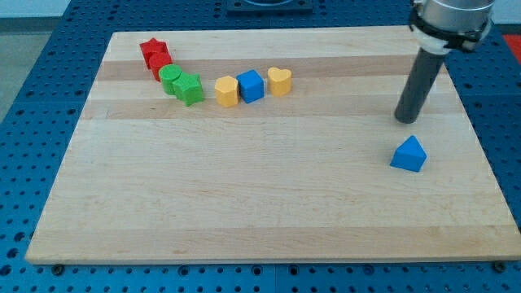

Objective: Separate the blue cube from the yellow hexagon

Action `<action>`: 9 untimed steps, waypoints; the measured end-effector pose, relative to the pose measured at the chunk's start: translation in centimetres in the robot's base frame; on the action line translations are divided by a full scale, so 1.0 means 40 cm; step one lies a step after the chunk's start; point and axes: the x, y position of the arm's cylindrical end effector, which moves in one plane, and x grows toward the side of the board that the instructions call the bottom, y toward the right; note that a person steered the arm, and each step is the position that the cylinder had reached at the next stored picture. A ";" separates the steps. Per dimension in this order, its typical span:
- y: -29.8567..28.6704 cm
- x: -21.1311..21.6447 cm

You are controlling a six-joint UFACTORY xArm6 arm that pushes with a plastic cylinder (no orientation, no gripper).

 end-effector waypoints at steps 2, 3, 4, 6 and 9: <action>0.041 0.248; 0.031 0.212; -0.002 0.041; -0.113 -0.288; -0.547 -0.323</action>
